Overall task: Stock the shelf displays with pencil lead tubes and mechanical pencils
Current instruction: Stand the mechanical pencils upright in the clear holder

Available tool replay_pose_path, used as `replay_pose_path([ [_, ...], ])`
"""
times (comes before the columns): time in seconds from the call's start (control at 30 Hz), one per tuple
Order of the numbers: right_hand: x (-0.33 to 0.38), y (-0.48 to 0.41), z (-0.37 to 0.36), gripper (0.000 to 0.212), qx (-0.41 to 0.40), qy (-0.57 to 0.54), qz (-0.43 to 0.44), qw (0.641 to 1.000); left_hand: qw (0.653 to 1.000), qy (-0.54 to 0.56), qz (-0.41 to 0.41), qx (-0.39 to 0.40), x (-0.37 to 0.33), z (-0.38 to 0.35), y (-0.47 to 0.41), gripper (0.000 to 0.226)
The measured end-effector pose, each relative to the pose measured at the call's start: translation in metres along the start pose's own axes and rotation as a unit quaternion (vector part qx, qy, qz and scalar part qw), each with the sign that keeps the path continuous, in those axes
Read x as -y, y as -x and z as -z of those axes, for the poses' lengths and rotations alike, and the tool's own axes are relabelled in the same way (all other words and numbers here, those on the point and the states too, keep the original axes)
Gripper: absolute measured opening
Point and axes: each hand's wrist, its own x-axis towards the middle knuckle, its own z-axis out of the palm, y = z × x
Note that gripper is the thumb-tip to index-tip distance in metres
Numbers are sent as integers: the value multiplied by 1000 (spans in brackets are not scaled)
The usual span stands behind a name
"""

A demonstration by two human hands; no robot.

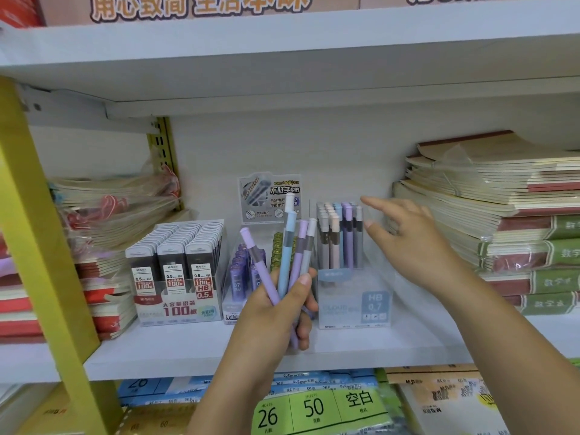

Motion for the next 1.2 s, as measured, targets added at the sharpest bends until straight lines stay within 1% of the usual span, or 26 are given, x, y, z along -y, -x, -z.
replay_pose_path([
  [0.03, 4, 2, 3, 37, -29, -4, 24, 999, 1000, 4, -1, 1, -1, 0, 1, 30],
  [0.1, 17, 8, 9, 27, -84, -28, 74, 993, 1000, 22, -5, 5, -5, 0, 2, 24],
  [0.13, 24, 12, 12, 22, -89, -56, 90, 990, 1000, 29, -9, 9, -7, 0, 3, 22],
  [0.17, 31, 16, 13, 18, -74, -95, 97, 988, 999, 33, -12, 14, -9, -1, 4, 22],
  [0.2, 39, 20, 14, 18, -42, -146, 94, 984, 999, 35, -16, 20, -11, -2, 5, 23],
  [0.27, 52, 27, 12, 26, 38, -228, 79, 970, 999, 32, -20, 35, -13, -6, 6, 25],
  [0.3, 55, 30, 10, 29, 69, -245, 72, 964, 998, 29, -22, 41, -13, -8, 7, 24],
  [0.33, 57, 32, 7, 30, 87, -256, 66, 960, 998, 26, -22, 46, -14, -9, 8, 24],
  [0.4, 58, 32, 5, 28, 94, -288, 51, 952, 998, 25, -21, 51, -13, -11, 8, 23],
  [0.47, 56, 30, 5, 26, 75, -330, 37, 940, 998, 27, -17, 52, -13, -11, 8, 21],
  [0.53, 53, 26, 6, 24, 38, -377, 32, 925, 999, 26, -14, 44, -12, -8, 7, 18],
  [0.67, 45, 18, 17, 26, -80, -420, 57, 902, 999, 29, -17, 12, -11, 3, 4, 24],
  [0.73, 41, 17, 24, 27, -115, -398, 87, 906, 999, 35, -14, -6, -11, 9, 3, 26],
  [0.77, 39, 17, 26, 29, -112, -376, 100, 915, 999, 36, -11, -13, -11, 11, 3, 26],
  [0.83, 36, 16, 26, 31, -83, -321, 111, 937, 999, 34, -5, -22, -10, 14, 2, 25],
  [0.9, 31, 15, 22, 30, -51, -259, 102, 959, 999, 29, -2, -23, -9, 14, 2, 26],
  [0.97, 25, 15, 18, 27, -47, -178, 104, 977, 999, 25, 1, -23, -8, 13, 1, 29],
  [1.07, 19, 14, 13, 25, -54, -102, 114, 987, 999, 26, 9, -26, -6, 9, 1, 28],
  [1.13, 16, 13, 10, 25, -51, -74, 117, 989, 999, 22, 13, -28, -5, 7, 1, 26],
  [1.2, 13, 12, 9, 27, -49, -63, 118, 990, 999, 20, 21, -27, -5, 7, 1, 18],
])
